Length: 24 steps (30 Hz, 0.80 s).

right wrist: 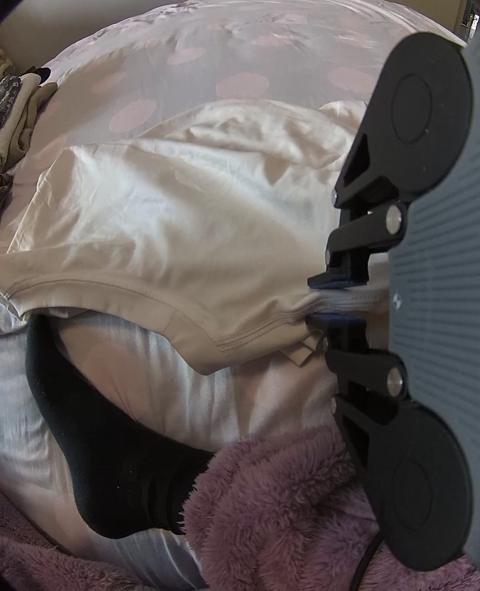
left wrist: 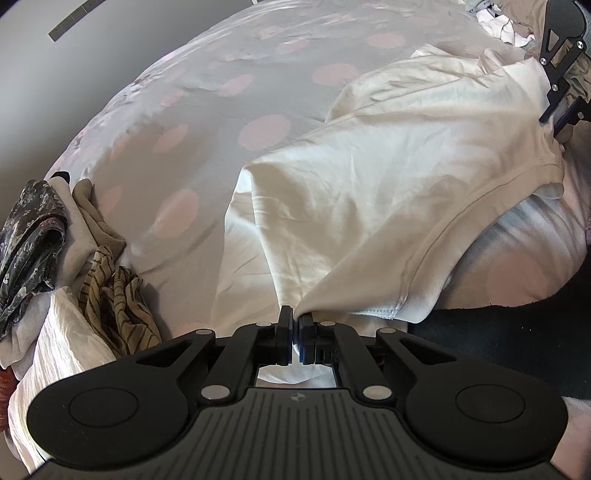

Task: Fold clothes
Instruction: 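Lift the white shirt off the bed with both grippers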

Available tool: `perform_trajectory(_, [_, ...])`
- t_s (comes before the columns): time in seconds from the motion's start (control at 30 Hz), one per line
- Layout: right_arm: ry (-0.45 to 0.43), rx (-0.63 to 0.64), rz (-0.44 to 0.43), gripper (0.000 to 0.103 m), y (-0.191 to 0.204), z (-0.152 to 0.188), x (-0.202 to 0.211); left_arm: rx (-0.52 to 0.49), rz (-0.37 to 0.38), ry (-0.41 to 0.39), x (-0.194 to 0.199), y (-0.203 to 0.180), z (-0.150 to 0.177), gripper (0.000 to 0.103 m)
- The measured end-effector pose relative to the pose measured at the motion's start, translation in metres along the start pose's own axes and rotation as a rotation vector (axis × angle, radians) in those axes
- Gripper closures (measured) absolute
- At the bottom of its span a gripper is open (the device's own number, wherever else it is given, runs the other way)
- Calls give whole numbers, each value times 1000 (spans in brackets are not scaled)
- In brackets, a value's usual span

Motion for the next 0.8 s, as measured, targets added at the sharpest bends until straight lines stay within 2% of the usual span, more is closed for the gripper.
perform_trajectory(0.1, [-27,-5,57,95,-3,1,16,1,-11,-16,5,4,-4,102])
perform_trajectory(0.17, [-35,10,132,96,-6,1,29,10,-34,-36,13,10,-10,102])
perform_trajectory(0.27, [-45,22,308,96,-24,-4,52,34,-80,-75,30,22,-22,102])
perform_trajectory(0.4, [-94,-76,558,96,-68,-9,101,83,-151,-146,69,51,-46,102])
perform_trajectory(0.57, [-180,-196,841,97,-121,-19,182,86,-238,-252,132,77,-84,102])
perform_trajectory(0.67, [-235,-264,1002,97,-150,-25,234,85,-316,-332,180,91,-108,102])
perform_trajectory(0.73, [-290,-314,1085,97,-162,-32,274,102,-395,-407,221,106,-123,102])
perform_trajectory(0.8, [-353,-355,1117,97,-166,-41,308,149,-473,-494,268,126,-133,102])
Point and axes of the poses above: each gripper's, at about its wrist camera, not at the fingertips, and x roughly against the way its jaws point, y to its left, z to its underside, the point moved 9 cm from there along -x, roughly the way its jaws point
